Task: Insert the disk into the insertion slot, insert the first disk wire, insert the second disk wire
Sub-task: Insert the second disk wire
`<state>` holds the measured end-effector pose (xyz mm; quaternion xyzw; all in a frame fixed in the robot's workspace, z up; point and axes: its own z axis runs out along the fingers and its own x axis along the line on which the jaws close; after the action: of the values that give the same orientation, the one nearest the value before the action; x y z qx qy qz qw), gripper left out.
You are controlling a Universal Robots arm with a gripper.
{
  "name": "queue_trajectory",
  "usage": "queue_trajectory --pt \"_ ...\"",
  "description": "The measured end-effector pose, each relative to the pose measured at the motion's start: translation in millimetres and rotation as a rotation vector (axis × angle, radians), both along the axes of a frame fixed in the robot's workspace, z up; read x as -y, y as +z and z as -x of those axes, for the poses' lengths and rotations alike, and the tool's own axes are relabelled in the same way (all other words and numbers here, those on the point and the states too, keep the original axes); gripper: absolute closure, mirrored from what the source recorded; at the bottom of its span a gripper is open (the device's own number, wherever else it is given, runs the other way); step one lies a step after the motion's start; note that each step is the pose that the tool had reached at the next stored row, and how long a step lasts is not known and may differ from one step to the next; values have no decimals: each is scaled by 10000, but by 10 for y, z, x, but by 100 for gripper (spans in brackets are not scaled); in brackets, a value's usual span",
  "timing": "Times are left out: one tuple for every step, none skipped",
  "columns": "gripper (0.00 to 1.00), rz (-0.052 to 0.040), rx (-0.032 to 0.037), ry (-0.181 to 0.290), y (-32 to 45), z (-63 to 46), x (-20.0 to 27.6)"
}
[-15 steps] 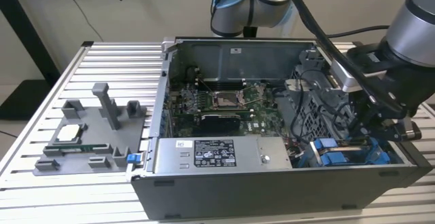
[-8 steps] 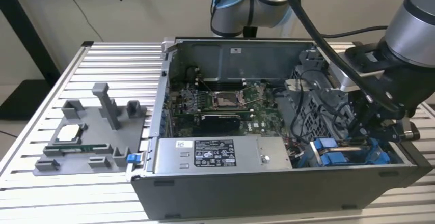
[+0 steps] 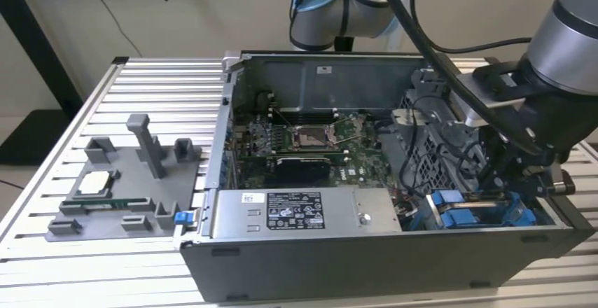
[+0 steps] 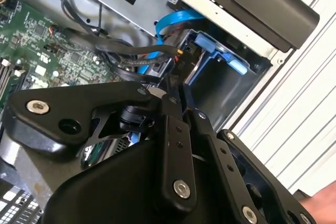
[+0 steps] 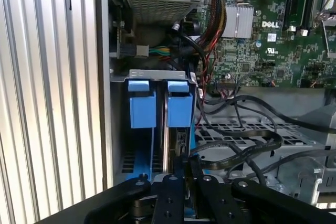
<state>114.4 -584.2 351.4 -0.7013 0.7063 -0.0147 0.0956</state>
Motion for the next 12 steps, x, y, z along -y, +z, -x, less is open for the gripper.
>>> queue_trajectory --pt "100 -1 1 -48 -2 0 0" --pt "100 1 0 -111 -3 2 0" --pt "100 1 -1 -159 -5 3 0" --pt "100 1 0 -188 -7 3 -1" --pt "100 2 0 -215 -9 3 -1" --pt "100 4 0 -235 -10 3 -1" --pt "100 5 0 -242 -12 4 0" --pt "100 2 0 -243 -15 4 -2" --pt "100 1 0 -245 -17 4 -5" --pt "100 0 0 -247 -20 4 -7" --pt "100 -1 0 -250 -23 4 -9" --pt "100 0 0 -251 -27 4 -10"
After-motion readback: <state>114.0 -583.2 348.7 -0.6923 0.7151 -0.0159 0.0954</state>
